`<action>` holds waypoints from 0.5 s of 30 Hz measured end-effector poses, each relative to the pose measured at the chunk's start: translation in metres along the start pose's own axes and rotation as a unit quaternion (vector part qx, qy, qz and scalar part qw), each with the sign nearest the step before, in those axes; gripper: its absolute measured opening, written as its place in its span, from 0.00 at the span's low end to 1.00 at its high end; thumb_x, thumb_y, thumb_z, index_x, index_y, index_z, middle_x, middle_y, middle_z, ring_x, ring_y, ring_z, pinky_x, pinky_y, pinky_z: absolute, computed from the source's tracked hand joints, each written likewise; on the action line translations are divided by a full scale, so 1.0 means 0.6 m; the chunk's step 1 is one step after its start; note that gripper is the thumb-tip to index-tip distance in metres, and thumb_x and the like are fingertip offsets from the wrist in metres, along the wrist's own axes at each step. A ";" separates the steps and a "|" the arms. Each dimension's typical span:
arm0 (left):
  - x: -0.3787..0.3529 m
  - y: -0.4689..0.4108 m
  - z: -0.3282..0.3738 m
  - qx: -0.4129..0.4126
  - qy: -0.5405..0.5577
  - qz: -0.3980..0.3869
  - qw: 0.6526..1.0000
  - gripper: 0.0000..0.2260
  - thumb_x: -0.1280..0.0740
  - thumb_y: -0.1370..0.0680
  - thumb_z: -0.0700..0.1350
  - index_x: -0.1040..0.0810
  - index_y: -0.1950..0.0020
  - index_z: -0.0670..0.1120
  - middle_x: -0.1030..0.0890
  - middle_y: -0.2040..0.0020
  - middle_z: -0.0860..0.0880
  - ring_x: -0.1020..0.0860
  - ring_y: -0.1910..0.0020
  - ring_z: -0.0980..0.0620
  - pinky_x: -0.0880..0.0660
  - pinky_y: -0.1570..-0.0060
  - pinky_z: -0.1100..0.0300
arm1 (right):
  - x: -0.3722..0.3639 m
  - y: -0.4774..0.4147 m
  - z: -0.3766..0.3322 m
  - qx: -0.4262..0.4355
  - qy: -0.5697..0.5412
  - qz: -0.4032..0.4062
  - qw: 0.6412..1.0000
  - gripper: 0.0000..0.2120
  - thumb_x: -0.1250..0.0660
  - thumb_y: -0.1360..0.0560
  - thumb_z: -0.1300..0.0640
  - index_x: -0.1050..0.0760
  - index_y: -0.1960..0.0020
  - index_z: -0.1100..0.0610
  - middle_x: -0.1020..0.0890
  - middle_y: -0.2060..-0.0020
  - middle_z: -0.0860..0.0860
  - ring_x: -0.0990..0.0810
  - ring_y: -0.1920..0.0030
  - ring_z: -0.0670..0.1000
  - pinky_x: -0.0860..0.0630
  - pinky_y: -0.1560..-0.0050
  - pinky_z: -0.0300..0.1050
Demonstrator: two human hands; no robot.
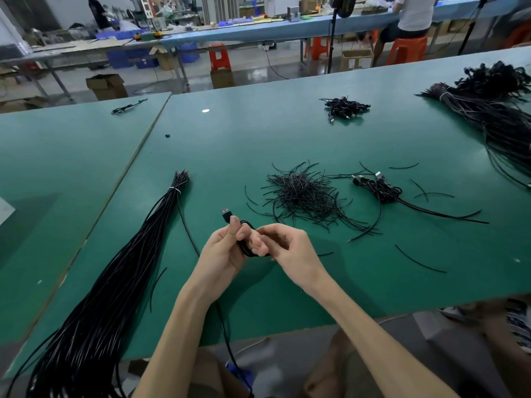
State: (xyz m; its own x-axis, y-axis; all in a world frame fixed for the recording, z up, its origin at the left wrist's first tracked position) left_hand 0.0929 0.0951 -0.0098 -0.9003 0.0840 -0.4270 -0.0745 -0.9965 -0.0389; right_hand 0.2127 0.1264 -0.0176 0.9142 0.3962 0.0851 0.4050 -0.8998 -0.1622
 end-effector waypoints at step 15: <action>0.015 -0.002 0.001 -0.033 -0.087 0.028 0.995 0.19 0.42 0.16 0.58 0.28 0.63 0.50 0.24 0.65 0.46 0.25 0.66 0.48 0.23 0.54 0.60 | -0.006 0.001 -0.009 -0.002 0.009 -0.008 1.000 0.05 0.31 0.19 0.62 0.20 0.49 0.53 0.14 0.60 0.44 0.16 0.56 0.43 0.21 0.51 0.36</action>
State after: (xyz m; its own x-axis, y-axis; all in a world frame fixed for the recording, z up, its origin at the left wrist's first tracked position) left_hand 0.0849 0.0969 -0.0132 -0.9634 0.0211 -0.2672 0.0009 -0.9966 -0.0821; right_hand 0.2097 0.1237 -0.0129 0.9072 0.4076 0.1045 0.4197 -0.8939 -0.1573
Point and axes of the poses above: each hand's wrist, its own y-axis away from the middle knuckle, its own x-axis out of the back of the hand, z = x × y, the point moved 9 cm from there along -y, towards the middle knuckle
